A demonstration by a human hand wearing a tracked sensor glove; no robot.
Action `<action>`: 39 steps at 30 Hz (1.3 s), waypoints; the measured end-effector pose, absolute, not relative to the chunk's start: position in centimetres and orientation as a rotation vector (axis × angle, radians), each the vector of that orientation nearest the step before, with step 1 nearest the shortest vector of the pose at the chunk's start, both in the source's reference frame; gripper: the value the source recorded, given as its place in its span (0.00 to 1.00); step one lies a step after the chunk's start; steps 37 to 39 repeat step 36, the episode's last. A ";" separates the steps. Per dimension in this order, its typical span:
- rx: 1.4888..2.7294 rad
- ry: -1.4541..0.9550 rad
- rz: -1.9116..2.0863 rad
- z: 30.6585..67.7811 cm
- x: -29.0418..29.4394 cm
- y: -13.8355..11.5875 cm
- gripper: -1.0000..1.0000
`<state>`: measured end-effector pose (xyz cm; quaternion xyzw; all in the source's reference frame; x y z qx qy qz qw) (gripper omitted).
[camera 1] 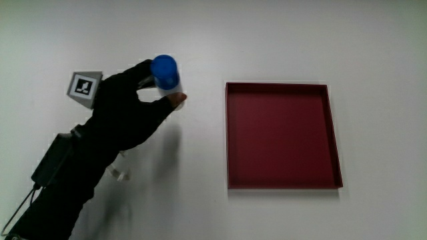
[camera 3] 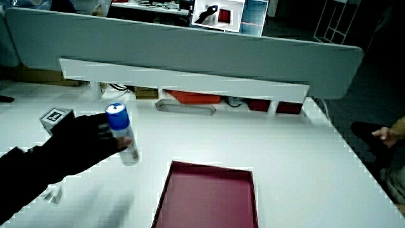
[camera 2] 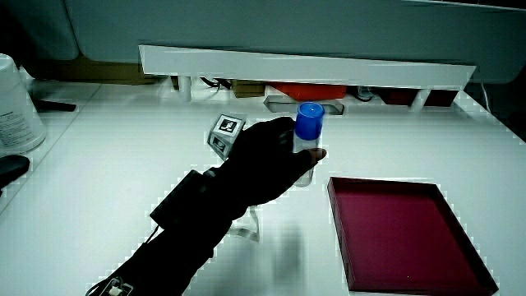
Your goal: Place glue on desk
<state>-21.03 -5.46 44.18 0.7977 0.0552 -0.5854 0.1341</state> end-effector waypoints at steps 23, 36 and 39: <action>2.412 -0.028 -1.607 50.9 -26.3 -4.4 0.50; 2.344 -0.061 -1.594 51.1 -26.2 -3.1 0.17; 2.344 -0.061 -1.594 51.1 -26.2 -3.1 0.17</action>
